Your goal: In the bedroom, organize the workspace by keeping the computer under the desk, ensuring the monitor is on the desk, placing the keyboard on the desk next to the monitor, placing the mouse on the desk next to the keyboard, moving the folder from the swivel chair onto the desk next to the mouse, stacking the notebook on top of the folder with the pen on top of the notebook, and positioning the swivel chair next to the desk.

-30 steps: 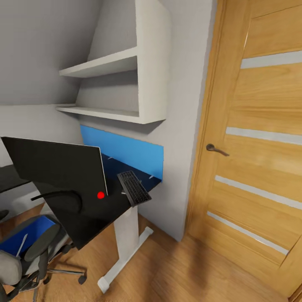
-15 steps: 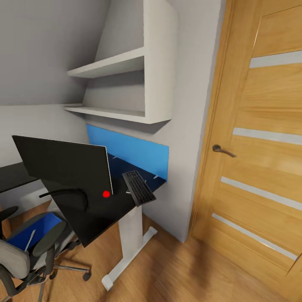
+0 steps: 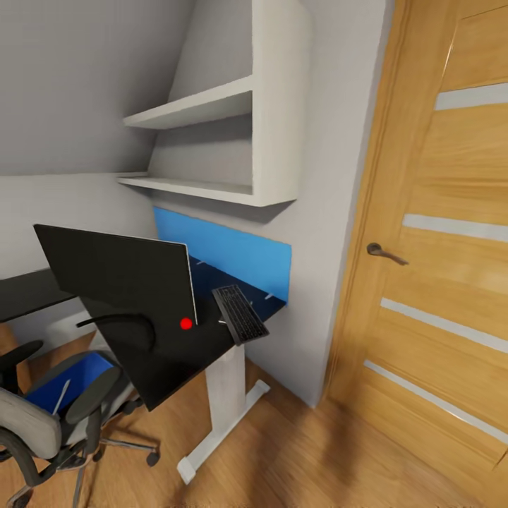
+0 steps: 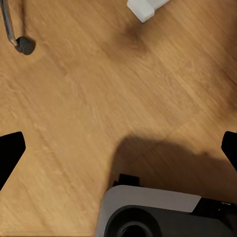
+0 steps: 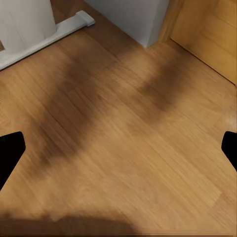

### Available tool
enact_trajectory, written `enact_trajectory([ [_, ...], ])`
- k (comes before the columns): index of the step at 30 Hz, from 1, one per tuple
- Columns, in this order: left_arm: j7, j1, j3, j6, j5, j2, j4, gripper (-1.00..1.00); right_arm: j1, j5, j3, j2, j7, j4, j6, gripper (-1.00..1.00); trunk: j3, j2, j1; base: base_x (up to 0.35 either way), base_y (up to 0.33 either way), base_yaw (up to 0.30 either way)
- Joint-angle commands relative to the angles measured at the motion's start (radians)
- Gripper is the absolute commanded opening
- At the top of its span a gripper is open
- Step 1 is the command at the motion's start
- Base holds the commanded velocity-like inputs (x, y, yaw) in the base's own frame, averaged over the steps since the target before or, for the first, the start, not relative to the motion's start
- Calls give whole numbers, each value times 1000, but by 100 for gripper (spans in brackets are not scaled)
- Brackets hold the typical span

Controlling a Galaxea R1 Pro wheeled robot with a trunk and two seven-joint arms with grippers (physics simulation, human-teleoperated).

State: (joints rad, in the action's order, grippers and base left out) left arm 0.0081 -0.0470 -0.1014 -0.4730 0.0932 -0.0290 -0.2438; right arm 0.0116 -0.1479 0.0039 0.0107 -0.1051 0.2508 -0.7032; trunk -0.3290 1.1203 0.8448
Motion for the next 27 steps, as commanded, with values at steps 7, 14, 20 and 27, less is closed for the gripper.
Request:
enact_trajectory([
  [7, 0, -1, 3, -1, 11, 0, -2, 100, 1, -11, 0, 1, -11, -2, -2, 100, -8, 1, 0, 0, 0, 140],
  [14, 0, -1, 3, -1, 11, 0, -2, 100, 1, -13, 1, -5, -5, -2, -8, 100, -10, 1, 0, 0, 0, 32],
  [20, 0, -1, 3, -1, 11, 0, -2, 100, 1, -10, -1, 0, -8, -2, -6, 100, -10, 1, 0, 0, -3, 44],
  [27, 0, -1, 3, 2, 10, -1, -2, 100, 1, -10, -1, 1, -10, -2, -4, 100, -10, 1, 0, 0, -234, 243],
])
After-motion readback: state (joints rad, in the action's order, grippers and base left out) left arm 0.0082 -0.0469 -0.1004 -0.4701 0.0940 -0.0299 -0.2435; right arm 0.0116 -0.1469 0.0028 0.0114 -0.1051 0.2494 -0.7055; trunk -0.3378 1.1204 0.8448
